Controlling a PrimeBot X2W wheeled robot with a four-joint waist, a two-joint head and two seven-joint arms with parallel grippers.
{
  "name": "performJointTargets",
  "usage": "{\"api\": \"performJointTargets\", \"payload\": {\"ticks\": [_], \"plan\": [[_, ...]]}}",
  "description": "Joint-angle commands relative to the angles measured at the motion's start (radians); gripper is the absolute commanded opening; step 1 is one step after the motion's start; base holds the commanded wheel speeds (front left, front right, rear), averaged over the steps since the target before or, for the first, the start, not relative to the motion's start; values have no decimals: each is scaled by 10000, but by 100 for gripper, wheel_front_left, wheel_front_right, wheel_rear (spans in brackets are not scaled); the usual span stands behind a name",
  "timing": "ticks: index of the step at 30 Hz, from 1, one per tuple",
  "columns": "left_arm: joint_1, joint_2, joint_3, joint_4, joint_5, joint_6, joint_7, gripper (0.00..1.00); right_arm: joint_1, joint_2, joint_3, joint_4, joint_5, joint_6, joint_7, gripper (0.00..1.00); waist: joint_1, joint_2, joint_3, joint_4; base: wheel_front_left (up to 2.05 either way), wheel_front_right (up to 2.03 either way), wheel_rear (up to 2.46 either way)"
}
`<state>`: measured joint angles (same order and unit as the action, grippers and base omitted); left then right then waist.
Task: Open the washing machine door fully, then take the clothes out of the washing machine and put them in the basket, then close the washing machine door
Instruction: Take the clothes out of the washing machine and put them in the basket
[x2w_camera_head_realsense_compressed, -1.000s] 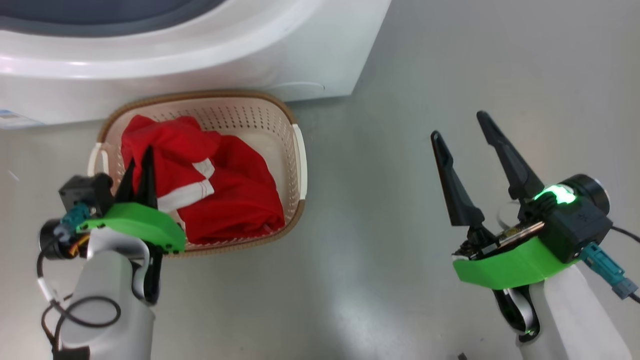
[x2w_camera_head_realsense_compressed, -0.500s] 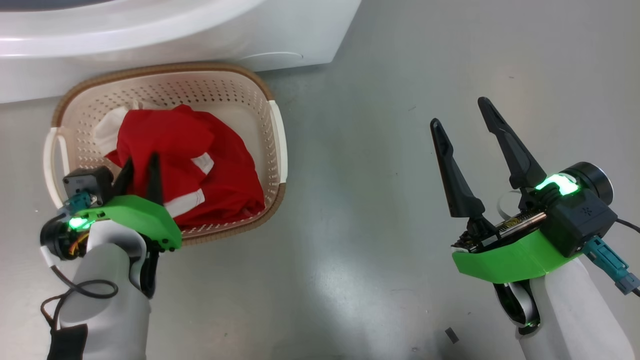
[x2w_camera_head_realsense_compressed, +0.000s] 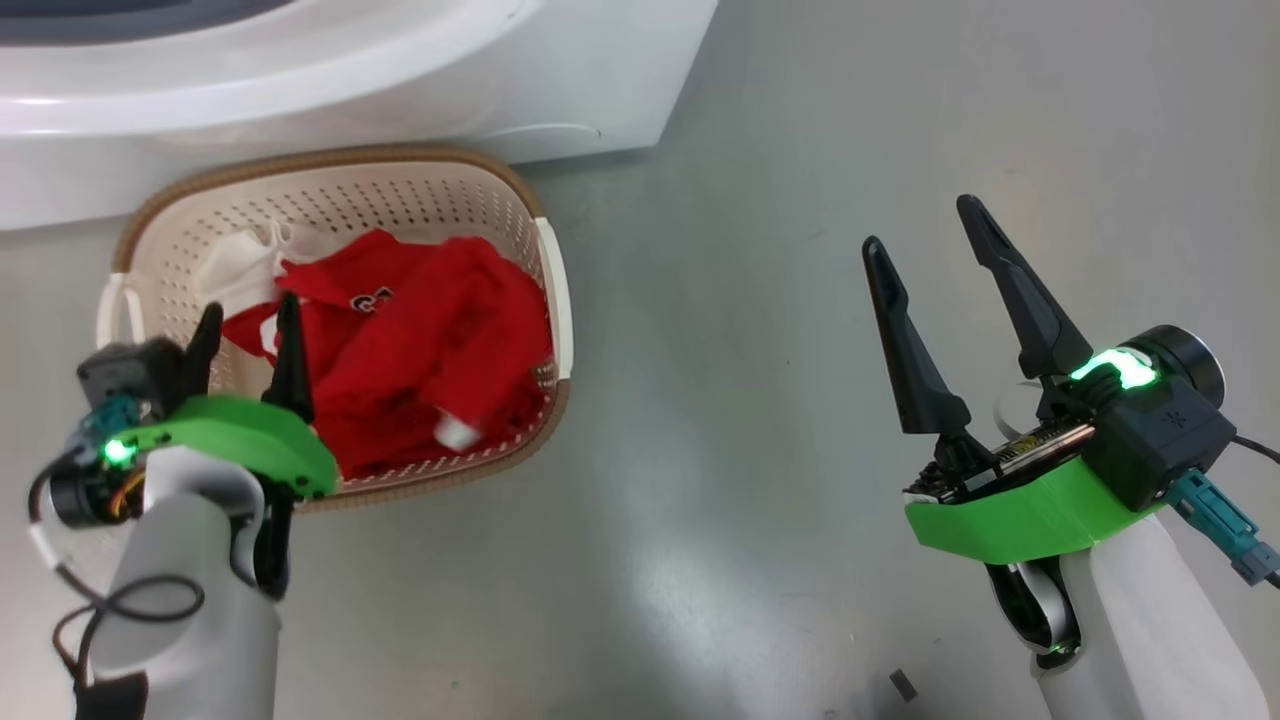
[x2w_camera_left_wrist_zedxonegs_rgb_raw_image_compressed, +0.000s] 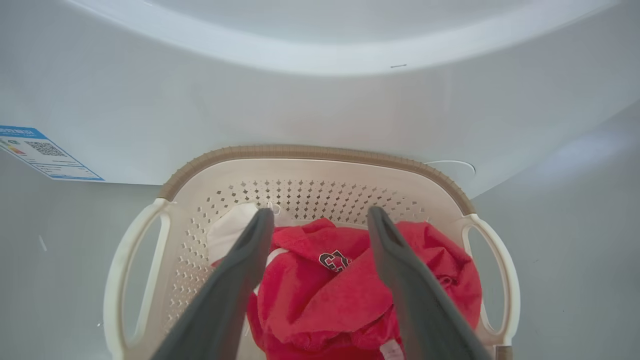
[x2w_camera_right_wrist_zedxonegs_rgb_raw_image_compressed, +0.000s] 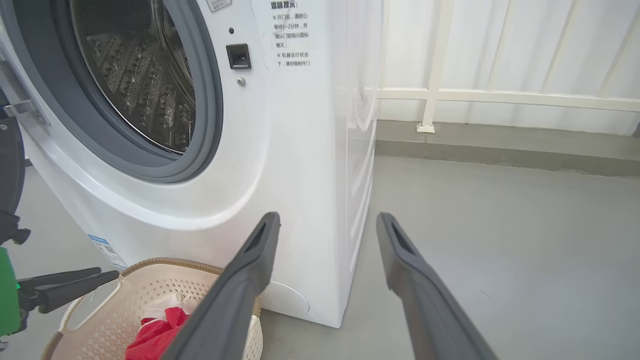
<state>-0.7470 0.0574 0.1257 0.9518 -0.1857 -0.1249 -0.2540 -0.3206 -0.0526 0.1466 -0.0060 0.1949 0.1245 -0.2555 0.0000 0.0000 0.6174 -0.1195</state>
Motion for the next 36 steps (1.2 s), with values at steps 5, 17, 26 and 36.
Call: {"api": "performJointTargets", "payload": {"ticks": [5, 17, 26, 36], "plan": [[1121, 264, 98, -1380, 287, -49, -78, 100, 69, 24, 152, 17, -20, 62, -63, 100, 0, 0, -602, 348, 0, 0, 0], [2928, -50, -376, -4630, -312, -56, -78, 100, 229, 24, -118, 560, -288, 62, -63, 100, 0, 0, -2239, 769, 0, 0, 0], [4043, -69, -175, -6556, -1105, 298, -78, 100, 513, 24, -378, 922, -151, 62, -63, 100, 0, 0, -3299, 687, 0, 0, 0], [5411, -71, -277, -7933, -385, 458, -78, 100, 884, 24, -638, 1310, -199, 62, -63, 100, 0, 0, -4339, 572, 0, 0, 0]]}}
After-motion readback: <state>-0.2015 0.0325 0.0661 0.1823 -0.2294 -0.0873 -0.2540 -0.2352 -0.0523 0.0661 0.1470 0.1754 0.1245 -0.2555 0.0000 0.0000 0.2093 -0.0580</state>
